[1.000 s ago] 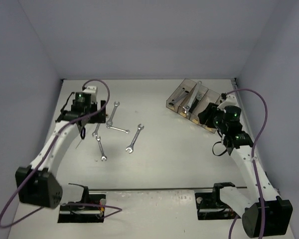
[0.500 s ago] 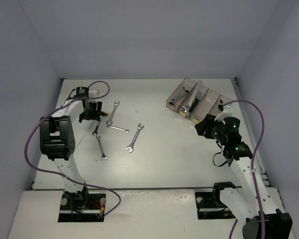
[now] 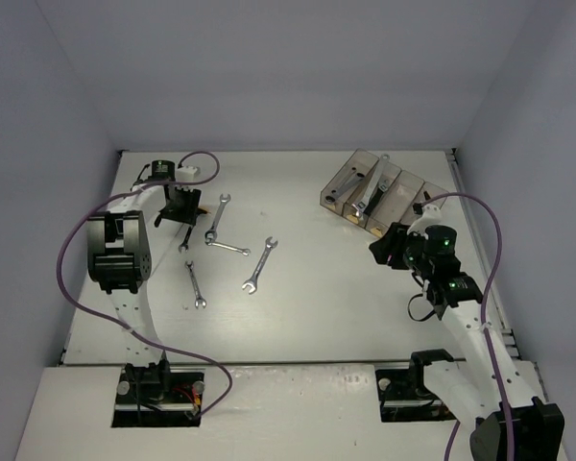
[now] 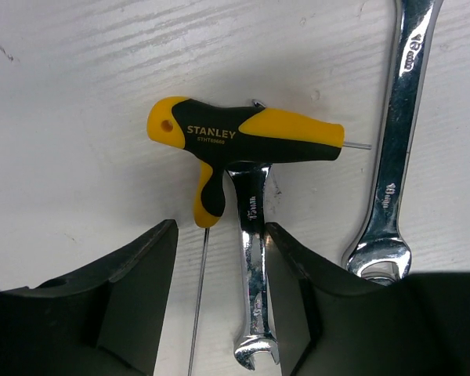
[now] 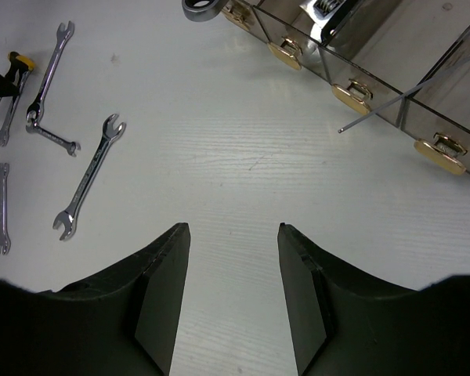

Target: Sort the tools into containers

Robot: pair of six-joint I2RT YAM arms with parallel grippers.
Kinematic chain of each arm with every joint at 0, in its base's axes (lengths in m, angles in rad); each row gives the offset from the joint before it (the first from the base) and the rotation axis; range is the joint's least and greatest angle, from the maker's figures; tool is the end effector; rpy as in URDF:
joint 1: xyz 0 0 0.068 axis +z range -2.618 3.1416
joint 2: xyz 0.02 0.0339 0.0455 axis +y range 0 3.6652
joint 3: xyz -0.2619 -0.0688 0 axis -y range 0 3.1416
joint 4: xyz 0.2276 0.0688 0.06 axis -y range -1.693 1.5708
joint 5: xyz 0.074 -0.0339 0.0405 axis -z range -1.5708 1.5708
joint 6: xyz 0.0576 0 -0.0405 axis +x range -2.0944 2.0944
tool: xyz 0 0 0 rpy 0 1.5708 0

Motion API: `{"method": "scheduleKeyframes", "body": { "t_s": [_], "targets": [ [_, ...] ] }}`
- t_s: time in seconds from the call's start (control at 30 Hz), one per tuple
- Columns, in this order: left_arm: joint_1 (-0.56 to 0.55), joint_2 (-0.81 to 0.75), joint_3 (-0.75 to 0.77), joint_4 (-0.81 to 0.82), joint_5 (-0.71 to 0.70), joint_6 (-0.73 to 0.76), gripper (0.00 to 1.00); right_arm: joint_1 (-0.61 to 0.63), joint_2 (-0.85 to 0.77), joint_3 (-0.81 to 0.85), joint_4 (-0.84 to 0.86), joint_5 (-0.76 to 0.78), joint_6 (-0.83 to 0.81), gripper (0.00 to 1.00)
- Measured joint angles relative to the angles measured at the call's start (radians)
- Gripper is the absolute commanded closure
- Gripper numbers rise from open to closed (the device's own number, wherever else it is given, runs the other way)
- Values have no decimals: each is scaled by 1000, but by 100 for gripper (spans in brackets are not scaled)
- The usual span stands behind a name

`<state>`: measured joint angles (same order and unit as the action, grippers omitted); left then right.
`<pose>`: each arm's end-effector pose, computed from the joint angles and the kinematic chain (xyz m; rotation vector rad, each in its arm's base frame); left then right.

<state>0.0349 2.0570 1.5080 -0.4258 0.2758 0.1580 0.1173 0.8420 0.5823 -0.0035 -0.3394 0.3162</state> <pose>0.4408 -0.0003 0.1704 0.2613 2.4994 -0.2726 0.2012 0.0430 0.2750 -0.0579 1.8617 0.6133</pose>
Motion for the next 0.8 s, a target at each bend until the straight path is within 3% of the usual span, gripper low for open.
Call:
{"method": "scheduleKeyframes", "body": {
  "t_s": [0.53, 0.8],
  "targets": [
    [7, 5, 15, 13, 75, 13, 56, 16, 24, 0, 0, 1, 0, 54],
    [33, 6, 48, 14, 86, 3, 70, 24, 30, -2, 0, 6, 0, 54]
  ]
}}
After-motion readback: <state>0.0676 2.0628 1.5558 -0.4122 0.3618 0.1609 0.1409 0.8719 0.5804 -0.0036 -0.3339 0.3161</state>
